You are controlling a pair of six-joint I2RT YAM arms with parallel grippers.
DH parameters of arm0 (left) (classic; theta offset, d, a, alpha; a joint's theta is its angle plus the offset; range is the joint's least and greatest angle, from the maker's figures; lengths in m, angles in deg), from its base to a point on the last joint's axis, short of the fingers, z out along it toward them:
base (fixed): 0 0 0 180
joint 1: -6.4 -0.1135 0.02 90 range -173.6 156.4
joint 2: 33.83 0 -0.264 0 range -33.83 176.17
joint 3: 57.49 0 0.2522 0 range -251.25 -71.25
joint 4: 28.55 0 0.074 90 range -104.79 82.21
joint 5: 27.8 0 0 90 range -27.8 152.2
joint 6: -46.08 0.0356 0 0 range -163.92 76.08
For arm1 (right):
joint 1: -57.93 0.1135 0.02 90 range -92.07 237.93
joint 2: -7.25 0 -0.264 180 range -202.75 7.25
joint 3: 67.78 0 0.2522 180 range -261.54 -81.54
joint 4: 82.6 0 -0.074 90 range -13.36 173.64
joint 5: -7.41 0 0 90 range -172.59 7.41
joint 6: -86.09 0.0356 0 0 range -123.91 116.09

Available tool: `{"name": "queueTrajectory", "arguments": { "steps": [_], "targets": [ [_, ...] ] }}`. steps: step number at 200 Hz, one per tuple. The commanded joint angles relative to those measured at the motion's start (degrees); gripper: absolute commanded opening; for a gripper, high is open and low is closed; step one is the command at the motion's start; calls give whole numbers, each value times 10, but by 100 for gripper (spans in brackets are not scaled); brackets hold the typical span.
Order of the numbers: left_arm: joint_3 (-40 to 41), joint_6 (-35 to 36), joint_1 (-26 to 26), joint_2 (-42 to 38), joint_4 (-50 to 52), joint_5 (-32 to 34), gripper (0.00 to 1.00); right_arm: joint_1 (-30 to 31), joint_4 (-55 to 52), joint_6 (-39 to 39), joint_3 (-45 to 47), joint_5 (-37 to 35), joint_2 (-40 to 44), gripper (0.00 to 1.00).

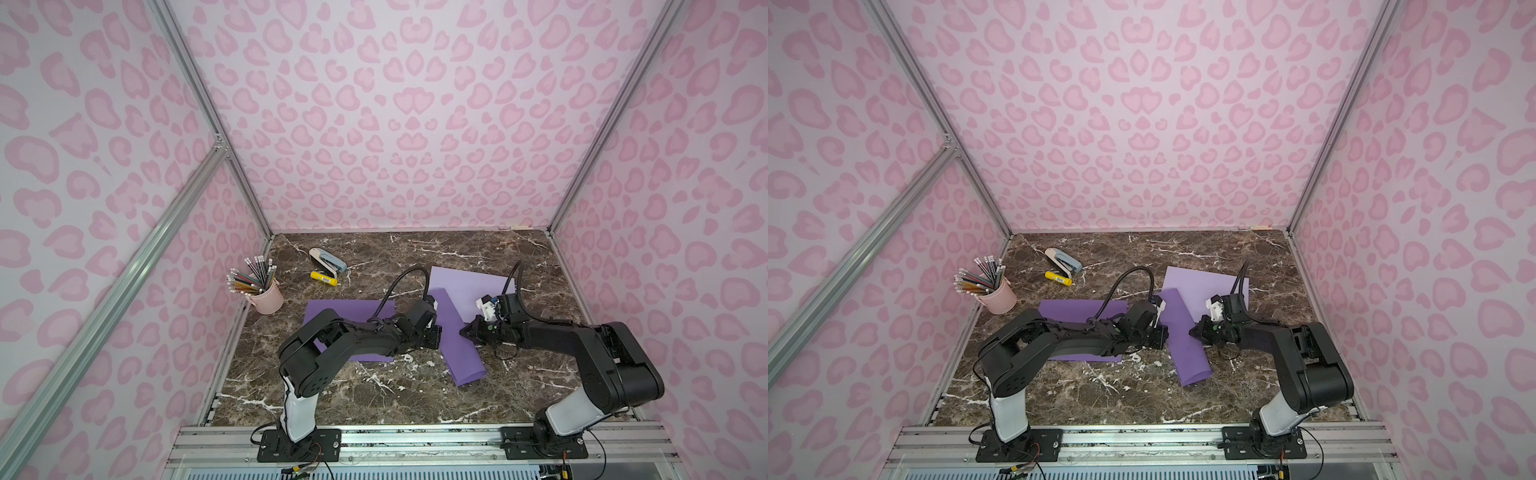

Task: Fold the rectangular paper in half along the long edge
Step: Fold the paper at the center of the board.

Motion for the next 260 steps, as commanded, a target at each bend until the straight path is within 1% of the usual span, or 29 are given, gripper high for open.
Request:
{"name": "queueTrajectory", "arguments": {
  "steps": [1, 43, 63, 78, 98, 115, 141, 156, 171, 190, 222, 260],
  "targets": [
    [-1, 6, 0, 3, 34, 6, 4, -20, 7, 1, 24, -20, 7, 0],
    [0, 8, 0, 6, 34, 5, 4, -77, -16, -19, 67, -19, 46, 0],
    [1, 10, 0, 6, 35, 5, 4, -87, -43, -35, 65, -13, 60, 0],
    [1, 9, 0, 5, 35, 6, 4, -86, -46, -33, 58, 6, 82, 0],
    [2, 10, 0, 4, 35, 6, 4, -74, -47, -18, 38, 19, 116, 0],
    [2, 9, 0, 2, 37, 6, 4, -53, -42, -5, 15, 17, 123, 0],
    [-1, 7, 0, 3, 37, 5, 4, -10, -39, 4, -14, 4, 86, 0],
    [-4, 7, 0, 4, 37, 4, 4, 3, -38, 6, -17, -8, 66, 0],
    [-4, 8, 0, 3, 38, 5, 4, 2, -40, 7, -6, -18, 58, 0],
    [-5, 10, 0, 2, 41, 5, 4, -4, -49, 3, 18, -36, 67, 0],
    [-5, 12, 0, 2, 43, 5, 4, -40, -67, -15, 73, -37, 99, 0],
    [-5, 14, 0, 1, 46, 8, 4, -74, -143, -58, 104, -50, 148, 0]
  ]
}}
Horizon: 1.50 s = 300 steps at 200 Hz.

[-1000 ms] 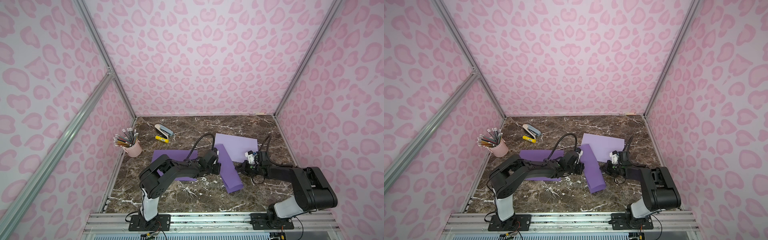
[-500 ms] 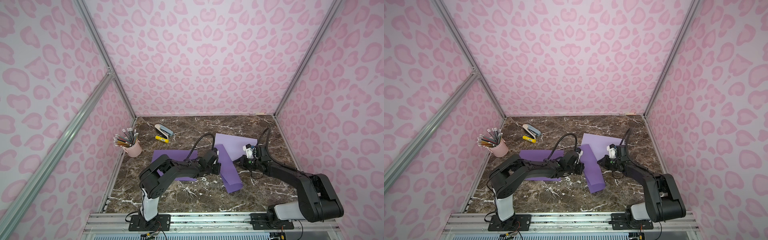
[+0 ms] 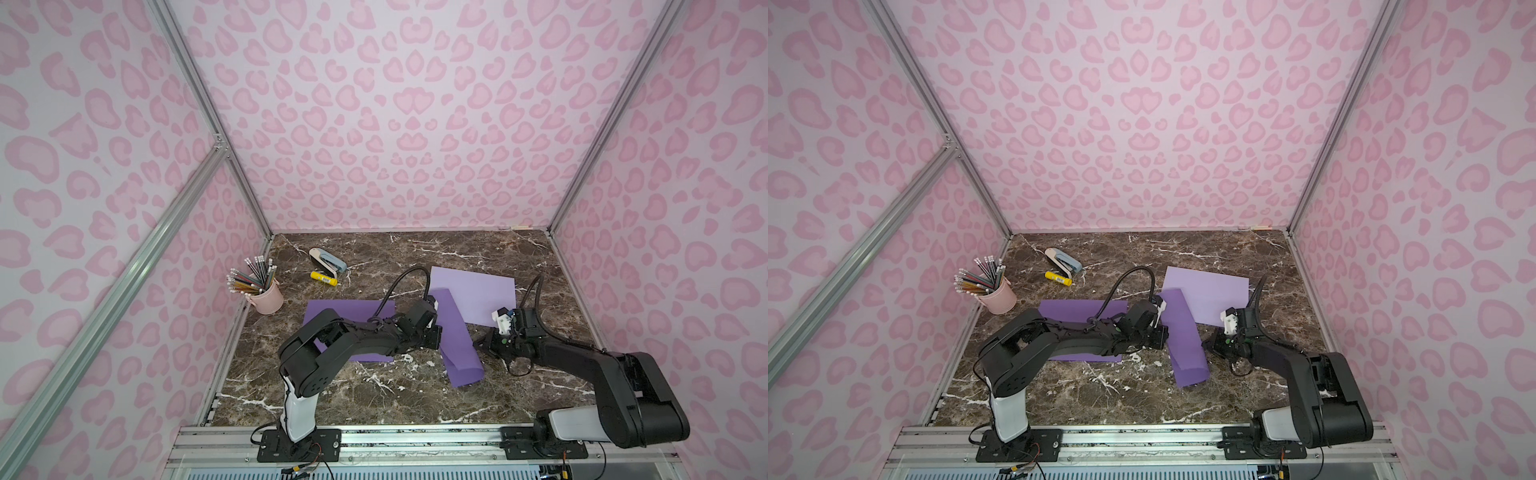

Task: Fold the rectangular paper in half along the long edge
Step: Fold the paper at the center of the board.

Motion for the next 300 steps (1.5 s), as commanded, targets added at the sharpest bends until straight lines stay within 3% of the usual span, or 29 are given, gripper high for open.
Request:
{"name": "queueTrajectory", "arguments": {
  "steps": [1, 48, 101, 161, 236, 300],
  "targets": [
    [0, 8, 0, 1, 37, 7, 4, -20, -84, -38, 15, -32, 28, 0],
    [-3, 10, 0, 4, 38, 5, 4, -17, -104, -9, -11, 6, 105, 0],
    [-13, 27, -1, -6, 51, 4, 4, 105, -54, 63, -13, -35, 98, 0],
    [-36, 42, -1, -14, 66, -1, 4, 164, -28, 129, 69, -61, 161, 0],
    [-81, 43, 0, -10, 69, -17, 4, 180, 34, 174, 117, -69, 162, 0],
    [-44, 19, 10, -23, 54, -5, 4, 198, 81, 255, 108, -89, 173, 0]
  ]
}}
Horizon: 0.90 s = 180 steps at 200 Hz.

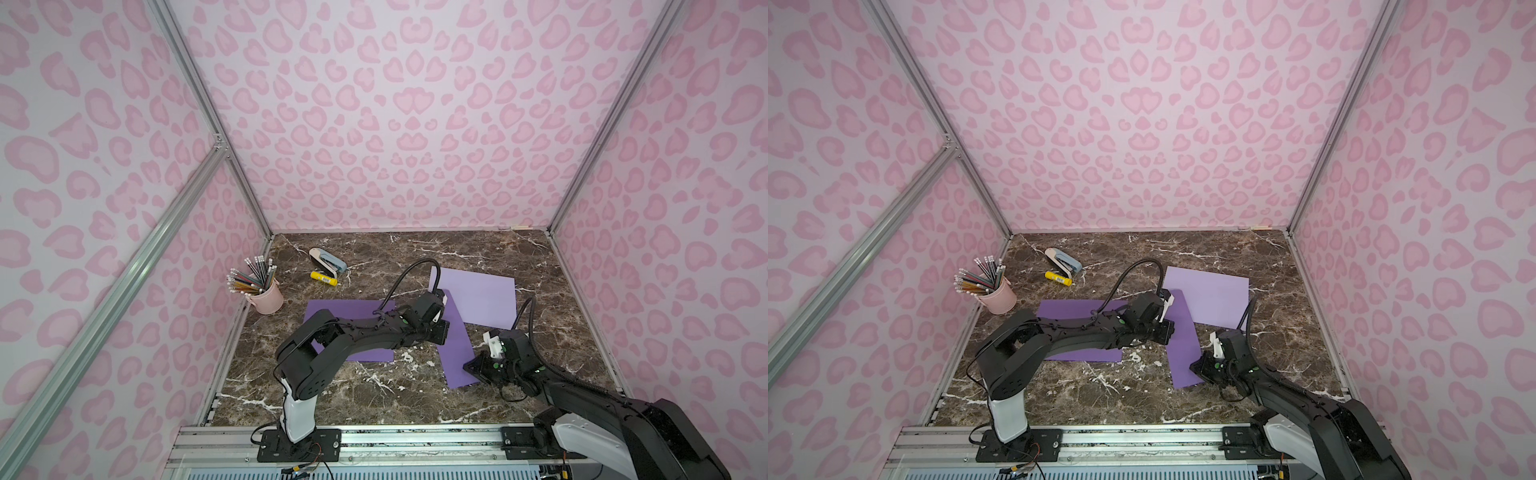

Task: Fold the rectangular paper in half along the long edge
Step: Fold the paper at the center of the board.

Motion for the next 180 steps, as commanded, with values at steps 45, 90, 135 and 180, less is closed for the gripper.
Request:
{"name": "queueTrajectory", "arguments": {
  "steps": [45, 90, 135, 180],
  "targets": [
    [25, -22, 0, 1, -28, 15, 4, 59, 67, 95, -26, -39, -24, 0],
    [3, -24, 1, 36, -35, 7, 4, 78, 58, 90, -59, -51, -41, 0],
    [-5, -23, 6, 50, -34, 8, 4, 41, -23, 33, -127, -69, -32, 0],
    [0, -22, 8, 43, -31, 10, 4, -60, -66, -41, -148, -44, -64, 0]
  ]
}}
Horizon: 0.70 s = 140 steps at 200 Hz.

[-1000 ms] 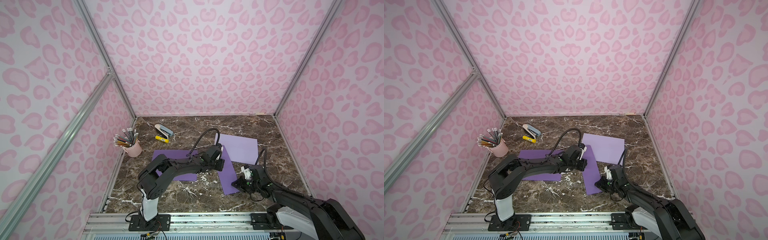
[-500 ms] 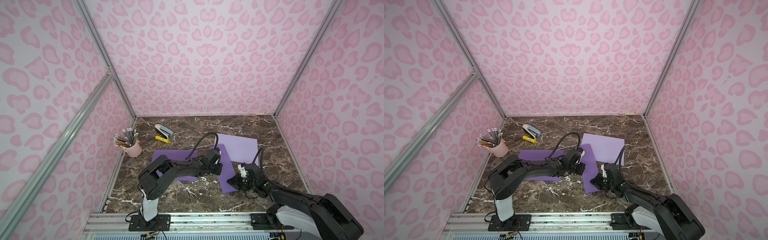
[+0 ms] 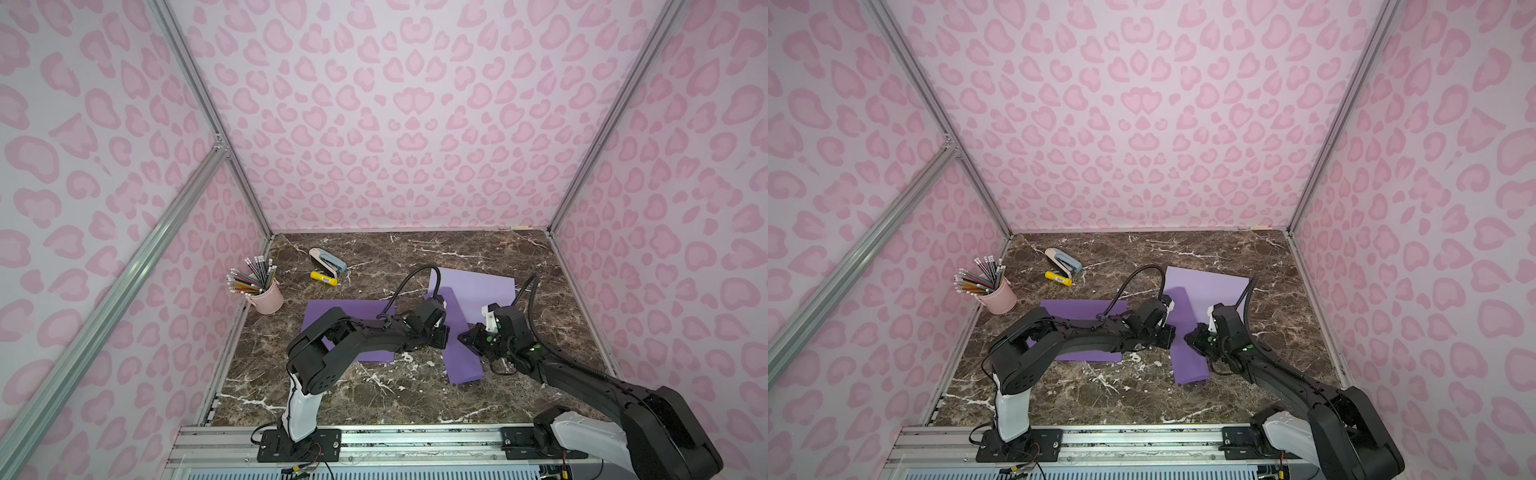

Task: Fold the rectangular paper in half along the long edge
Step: Fold the paper at the center of the board.

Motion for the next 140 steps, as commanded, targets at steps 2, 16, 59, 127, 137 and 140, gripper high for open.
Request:
{"name": "queueTrajectory", "arguments": {
  "steps": [2, 16, 59, 127, 137, 140],
  "targets": [
    [2, 2, 1, -3, 0, 0, 4, -43, -42, -62, -14, 10, -9, 0],
    [2, 3, 1, -2, 0, 0, 4, -64, -58, -86, -18, 2, 0, 13],
    [-2, 6, 1, 0, 2, 1, 4, -69, -59, -127, -9, -15, 19, 55],
    [-9, 9, 1, -3, 4, -1, 4, -70, -25, -152, -5, 25, -58, 46],
    [-10, 8, 1, -6, 5, -1, 4, -69, -14, -148, -4, 35, -62, 37],
    [-10, 8, 1, -7, 6, -2, 4, -70, -10, -146, -5, 39, -63, 34]
  ]
}}
